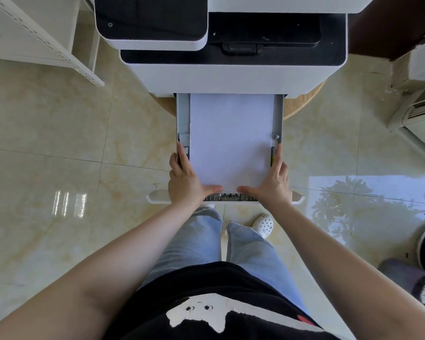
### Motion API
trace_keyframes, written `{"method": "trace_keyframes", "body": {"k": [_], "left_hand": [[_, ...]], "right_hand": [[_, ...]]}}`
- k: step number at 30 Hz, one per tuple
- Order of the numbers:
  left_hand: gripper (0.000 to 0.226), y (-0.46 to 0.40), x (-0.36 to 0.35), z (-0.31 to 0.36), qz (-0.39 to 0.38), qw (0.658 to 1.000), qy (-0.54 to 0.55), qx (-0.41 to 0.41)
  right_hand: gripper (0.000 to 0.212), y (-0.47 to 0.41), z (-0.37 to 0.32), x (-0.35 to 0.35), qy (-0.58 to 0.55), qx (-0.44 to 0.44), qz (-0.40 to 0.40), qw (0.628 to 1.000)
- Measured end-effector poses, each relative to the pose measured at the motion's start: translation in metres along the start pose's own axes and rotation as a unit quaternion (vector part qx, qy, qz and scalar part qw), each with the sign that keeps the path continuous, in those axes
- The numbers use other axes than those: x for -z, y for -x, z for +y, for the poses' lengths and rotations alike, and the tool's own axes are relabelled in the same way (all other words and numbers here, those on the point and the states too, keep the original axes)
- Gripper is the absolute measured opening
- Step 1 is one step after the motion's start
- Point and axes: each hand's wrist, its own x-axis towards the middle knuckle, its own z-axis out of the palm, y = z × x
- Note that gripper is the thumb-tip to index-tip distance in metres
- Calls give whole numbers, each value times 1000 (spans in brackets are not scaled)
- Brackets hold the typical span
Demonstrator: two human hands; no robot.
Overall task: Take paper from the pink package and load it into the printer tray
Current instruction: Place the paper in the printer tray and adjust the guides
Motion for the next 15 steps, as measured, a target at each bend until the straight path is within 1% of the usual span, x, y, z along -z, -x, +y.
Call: {"method": "trace_keyframes", "body": {"k": [3, 6, 11, 15], "left_hand": [[158, -3, -2, 4, 21, 1000, -7, 13], [157, -4, -3, 6, 29, 999, -14, 13], [157, -1, -1, -7, 24, 999, 0, -30], [152, -3, 1, -1, 40, 999, -9, -34]], "right_hand": [[152, -2, -3, -5, 8, -1, 28, 1000], [151, -3, -3, -8, 16, -3, 38, 999], [147, 0, 15, 3, -22, 30, 13, 999], [145, -1, 10, 4, -25, 38, 13, 999]]}}
